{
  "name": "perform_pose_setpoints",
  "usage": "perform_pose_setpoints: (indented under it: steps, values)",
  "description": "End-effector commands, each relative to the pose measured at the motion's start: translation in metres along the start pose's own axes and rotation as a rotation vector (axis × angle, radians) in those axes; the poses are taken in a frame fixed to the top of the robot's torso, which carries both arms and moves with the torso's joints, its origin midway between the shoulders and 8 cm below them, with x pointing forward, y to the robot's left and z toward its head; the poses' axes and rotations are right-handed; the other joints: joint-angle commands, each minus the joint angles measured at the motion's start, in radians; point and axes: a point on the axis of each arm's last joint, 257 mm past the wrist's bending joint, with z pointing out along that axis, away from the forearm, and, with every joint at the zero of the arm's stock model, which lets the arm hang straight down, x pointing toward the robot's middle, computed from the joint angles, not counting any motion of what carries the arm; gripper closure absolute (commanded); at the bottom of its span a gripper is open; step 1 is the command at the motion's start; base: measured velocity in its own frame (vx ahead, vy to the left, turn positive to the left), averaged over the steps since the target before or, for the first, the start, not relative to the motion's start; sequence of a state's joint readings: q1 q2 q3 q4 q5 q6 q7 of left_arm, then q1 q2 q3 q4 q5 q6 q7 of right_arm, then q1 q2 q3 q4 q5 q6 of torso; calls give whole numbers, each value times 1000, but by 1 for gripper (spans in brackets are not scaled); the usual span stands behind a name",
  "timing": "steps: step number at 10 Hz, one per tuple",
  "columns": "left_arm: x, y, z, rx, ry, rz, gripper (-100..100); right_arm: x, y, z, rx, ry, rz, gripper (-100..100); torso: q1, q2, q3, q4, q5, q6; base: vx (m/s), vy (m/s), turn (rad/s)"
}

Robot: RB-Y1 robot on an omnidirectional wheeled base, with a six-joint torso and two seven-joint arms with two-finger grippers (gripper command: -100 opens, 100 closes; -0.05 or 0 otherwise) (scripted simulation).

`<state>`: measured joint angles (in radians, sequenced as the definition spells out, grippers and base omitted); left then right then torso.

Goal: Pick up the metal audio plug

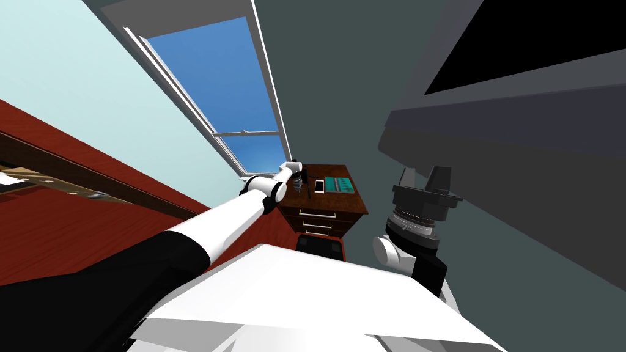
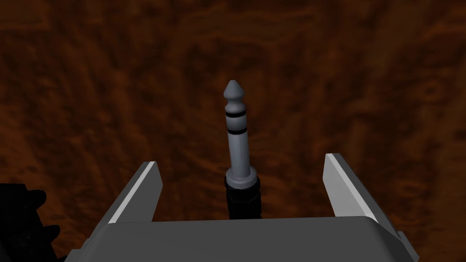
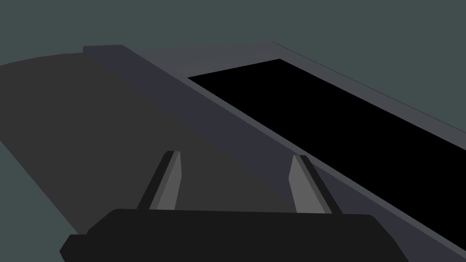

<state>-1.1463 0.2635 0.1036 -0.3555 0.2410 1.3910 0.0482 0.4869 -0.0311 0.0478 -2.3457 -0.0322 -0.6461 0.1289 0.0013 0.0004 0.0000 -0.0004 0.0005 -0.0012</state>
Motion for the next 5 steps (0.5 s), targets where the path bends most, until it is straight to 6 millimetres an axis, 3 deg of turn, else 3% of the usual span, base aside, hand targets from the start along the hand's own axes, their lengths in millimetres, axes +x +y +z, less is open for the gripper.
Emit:
perform_pose_setpoints:
  steps: [1, 2, 3, 4, 5]
  values:
    - [1, -2, -3, 8, 1, 2, -100, 0, 0, 0, 0, 0, 0, 0, 0, 0, 0, 0, 0, 0, 0, 0, 0]
    - [-2, 2, 9, 9, -1, -11, -100, 0, 0, 0, 0, 0, 0, 0, -1, 0, 0, 0, 0, 0, 5, 12, -83]
    - [-2, 1, 4, 5, 0, -6, -100, 0, 0, 0, 0, 0, 0, 0, 0, 0, 0, 0, 0, 0, 2, 9, -22]
    - [-3, 1, 5, 6, 0, -7, 100, 0, 0, 0, 0, 0, 0, 0, 0, 0, 0, 0, 0, 0, 0, 0, 0]
    - [-3, 1, 5, 6, 0, -7, 100, 0, 0, 0, 0, 0, 0, 0, -1, 0, 0, 0, 0, 0, 0, 0, 0]
